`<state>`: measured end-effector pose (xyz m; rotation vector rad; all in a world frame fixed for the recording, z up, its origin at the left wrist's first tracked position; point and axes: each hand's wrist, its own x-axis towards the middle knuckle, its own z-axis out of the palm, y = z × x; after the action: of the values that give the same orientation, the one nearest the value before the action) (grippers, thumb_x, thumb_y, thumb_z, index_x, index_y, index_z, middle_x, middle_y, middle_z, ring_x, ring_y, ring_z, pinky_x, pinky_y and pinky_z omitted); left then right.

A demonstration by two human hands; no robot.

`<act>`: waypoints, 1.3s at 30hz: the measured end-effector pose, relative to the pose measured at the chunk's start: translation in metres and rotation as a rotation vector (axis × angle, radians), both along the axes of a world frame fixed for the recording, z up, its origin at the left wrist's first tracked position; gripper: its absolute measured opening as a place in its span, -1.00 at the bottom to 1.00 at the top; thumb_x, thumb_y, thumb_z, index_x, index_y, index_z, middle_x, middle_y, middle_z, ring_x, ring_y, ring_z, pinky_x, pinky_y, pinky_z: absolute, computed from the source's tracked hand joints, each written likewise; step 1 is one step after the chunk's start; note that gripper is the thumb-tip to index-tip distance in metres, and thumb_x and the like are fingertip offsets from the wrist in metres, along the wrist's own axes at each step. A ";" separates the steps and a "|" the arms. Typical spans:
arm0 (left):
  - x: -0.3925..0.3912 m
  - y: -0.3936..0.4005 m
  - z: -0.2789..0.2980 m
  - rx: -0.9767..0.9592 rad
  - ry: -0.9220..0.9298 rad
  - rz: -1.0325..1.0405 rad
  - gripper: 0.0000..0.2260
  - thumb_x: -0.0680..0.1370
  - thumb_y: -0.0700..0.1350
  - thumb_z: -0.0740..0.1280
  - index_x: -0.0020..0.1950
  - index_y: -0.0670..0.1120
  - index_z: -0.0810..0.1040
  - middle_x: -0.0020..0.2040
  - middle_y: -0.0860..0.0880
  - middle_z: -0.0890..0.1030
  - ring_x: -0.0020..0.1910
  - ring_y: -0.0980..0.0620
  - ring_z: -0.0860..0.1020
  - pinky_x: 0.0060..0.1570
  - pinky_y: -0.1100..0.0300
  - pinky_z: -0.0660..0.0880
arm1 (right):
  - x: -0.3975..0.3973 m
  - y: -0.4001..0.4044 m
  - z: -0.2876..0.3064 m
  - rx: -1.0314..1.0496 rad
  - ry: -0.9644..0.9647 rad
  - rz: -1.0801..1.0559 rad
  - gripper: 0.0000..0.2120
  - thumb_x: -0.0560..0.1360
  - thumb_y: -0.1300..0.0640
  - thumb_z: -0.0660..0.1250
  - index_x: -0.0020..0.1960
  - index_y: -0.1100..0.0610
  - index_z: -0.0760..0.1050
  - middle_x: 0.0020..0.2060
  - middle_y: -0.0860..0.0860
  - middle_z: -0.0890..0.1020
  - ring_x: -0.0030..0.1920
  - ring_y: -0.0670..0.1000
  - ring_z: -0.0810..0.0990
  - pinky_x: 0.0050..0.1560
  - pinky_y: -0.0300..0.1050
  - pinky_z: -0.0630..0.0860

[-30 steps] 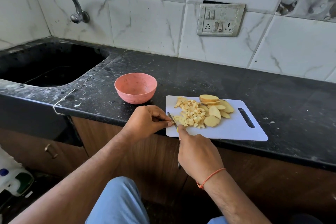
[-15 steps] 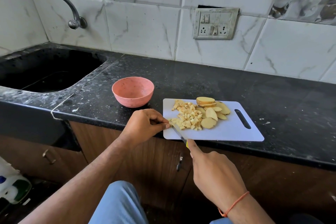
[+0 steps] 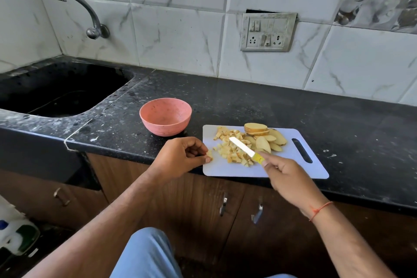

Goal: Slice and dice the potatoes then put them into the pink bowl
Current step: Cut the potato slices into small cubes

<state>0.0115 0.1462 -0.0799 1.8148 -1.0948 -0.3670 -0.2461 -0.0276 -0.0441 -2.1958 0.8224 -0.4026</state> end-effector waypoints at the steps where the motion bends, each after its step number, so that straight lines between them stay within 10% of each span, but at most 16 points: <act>1: 0.001 -0.001 0.000 -0.007 0.005 -0.009 -0.70 0.43 0.04 0.67 0.12 0.11 0.72 -0.06 0.15 0.73 -0.07 0.12 0.70 0.05 0.19 0.67 | -0.002 -0.010 0.000 0.027 -0.044 -0.029 -0.66 0.72 0.02 0.22 0.45 -0.24 0.48 -0.53 -0.16 0.34 -0.41 -0.04 0.28 -0.28 -0.10 0.25; 5: 0.007 -0.005 0.002 0.064 -0.021 -0.002 -0.51 0.40 0.12 0.66 0.30 0.12 0.68 -0.05 0.13 0.70 -0.08 0.17 0.67 0.05 0.21 0.65 | -0.009 -0.041 0.006 0.055 -0.252 -0.111 -0.67 0.71 0.12 0.26 0.39 -0.17 0.55 -0.44 -0.05 0.24 -0.45 -0.11 0.23 -0.33 -0.28 0.29; 16: 0.014 -0.023 0.011 0.175 -0.105 0.029 -0.75 0.39 0.14 0.66 0.03 0.15 0.79 -0.16 0.23 0.73 -0.19 0.28 0.62 -0.26 0.42 0.44 | -0.019 -0.077 -0.006 0.226 -0.535 -0.188 -0.72 0.71 0.14 0.27 0.24 -0.17 0.66 -0.41 -0.02 0.20 -0.42 -0.06 0.14 -0.47 -0.23 0.14; 27: 0.000 -0.067 0.025 0.147 -0.121 0.051 -0.77 0.59 0.19 0.46 -0.09 0.10 0.80 -0.18 0.20 0.75 -0.39 0.08 0.54 -0.37 0.17 0.45 | -0.027 -0.087 -0.012 0.332 -0.644 -0.268 -0.68 0.72 0.12 0.26 0.44 0.02 0.56 -0.44 -0.05 0.23 -0.42 -0.02 0.13 -0.45 -0.21 0.13; 31: -0.006 -0.064 0.041 0.051 -0.055 -0.011 -0.79 0.64 0.09 0.43 0.18 0.06 0.77 -0.10 0.25 0.75 -0.17 0.26 0.69 -0.19 0.30 0.61 | -0.027 -0.088 -0.013 0.334 -0.660 -0.267 -0.69 0.72 0.12 0.26 0.43 0.01 0.57 -0.44 -0.04 0.23 -0.42 -0.02 0.13 -0.44 -0.21 0.13; 39: 0.000 -0.058 0.042 0.069 -0.572 -0.108 -0.73 0.62 0.07 0.46 0.33 0.16 0.70 0.40 0.17 0.61 0.14 0.30 0.60 0.09 0.36 0.48 | -0.027 -0.088 -0.013 0.358 -0.686 -0.264 -0.71 0.72 0.13 0.25 0.40 -0.01 0.59 -0.44 -0.03 0.23 -0.44 -0.03 0.12 -0.44 -0.22 0.13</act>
<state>0.0120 0.0885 -0.0382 1.9829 -1.5881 0.0662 -0.2728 -0.1155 -0.0570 -1.4689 0.7194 -0.9872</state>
